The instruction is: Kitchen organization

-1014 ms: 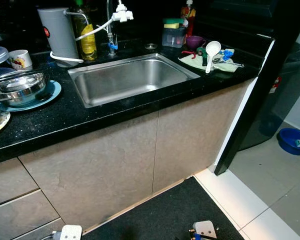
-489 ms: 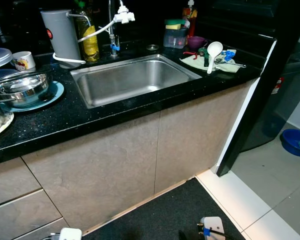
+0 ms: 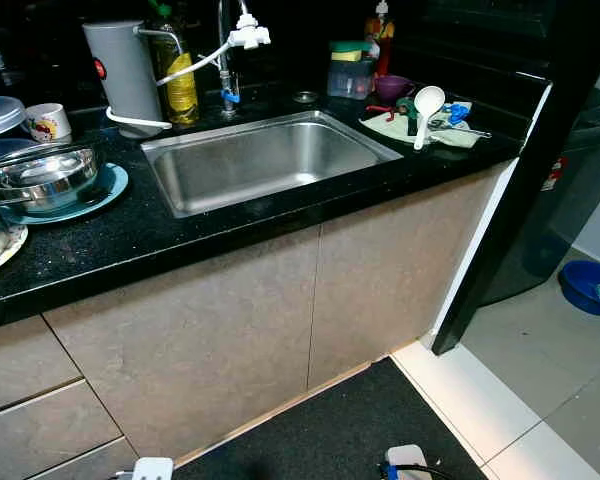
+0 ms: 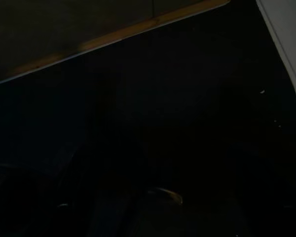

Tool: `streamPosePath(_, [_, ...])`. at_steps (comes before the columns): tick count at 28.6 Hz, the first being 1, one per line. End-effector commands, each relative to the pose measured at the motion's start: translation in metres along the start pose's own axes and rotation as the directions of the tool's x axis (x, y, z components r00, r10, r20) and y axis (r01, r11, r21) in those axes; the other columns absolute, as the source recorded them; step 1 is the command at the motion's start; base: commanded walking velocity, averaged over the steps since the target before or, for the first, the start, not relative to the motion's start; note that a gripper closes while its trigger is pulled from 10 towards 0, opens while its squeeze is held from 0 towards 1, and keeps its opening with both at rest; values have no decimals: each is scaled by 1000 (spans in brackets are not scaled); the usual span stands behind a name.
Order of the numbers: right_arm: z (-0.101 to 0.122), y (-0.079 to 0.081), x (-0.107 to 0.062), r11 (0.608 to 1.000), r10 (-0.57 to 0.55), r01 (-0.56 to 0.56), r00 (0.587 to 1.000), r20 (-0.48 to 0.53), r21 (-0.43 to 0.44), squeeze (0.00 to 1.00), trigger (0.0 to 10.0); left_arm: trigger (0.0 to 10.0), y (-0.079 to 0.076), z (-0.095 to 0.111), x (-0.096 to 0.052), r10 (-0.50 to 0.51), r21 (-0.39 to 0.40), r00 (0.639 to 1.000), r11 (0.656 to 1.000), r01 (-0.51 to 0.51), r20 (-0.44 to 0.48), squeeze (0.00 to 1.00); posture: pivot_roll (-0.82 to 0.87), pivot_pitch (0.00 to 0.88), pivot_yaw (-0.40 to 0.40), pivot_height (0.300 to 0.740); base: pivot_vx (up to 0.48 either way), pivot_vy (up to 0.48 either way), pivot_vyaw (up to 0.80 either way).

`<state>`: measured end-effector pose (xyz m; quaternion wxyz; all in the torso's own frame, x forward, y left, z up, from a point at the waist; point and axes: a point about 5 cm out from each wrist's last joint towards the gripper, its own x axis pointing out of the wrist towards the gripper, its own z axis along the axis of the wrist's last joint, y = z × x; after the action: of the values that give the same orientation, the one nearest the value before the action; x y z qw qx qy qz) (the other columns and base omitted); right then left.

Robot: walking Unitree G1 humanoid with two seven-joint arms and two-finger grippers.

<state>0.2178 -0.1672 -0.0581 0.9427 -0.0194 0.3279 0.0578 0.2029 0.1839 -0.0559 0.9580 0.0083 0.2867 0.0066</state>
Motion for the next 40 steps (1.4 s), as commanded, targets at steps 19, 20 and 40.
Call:
streamPosePath(19, [-16,1,-5,1000,-22,22,999,-48,5,0,10000,10000,5,-7,-4,28,-27,1000,999,-28,7,0,-1,150,3,740,0,0,0])
streamPosePath(20, [-15,1,-4,1000,-20,20,999,-45,1,0,10000,10000,5,-5,-3,34,-35,999,999,-33,16,0,1,154,3,740,0,0,0])
streamPosePath(40, [-11,2,-2,1000,-19,19,999,-41,1,0,10000,10000,8,-14,-6,70,-5,997,998,-70,-37,0,7,157,8,740,0,0,0])
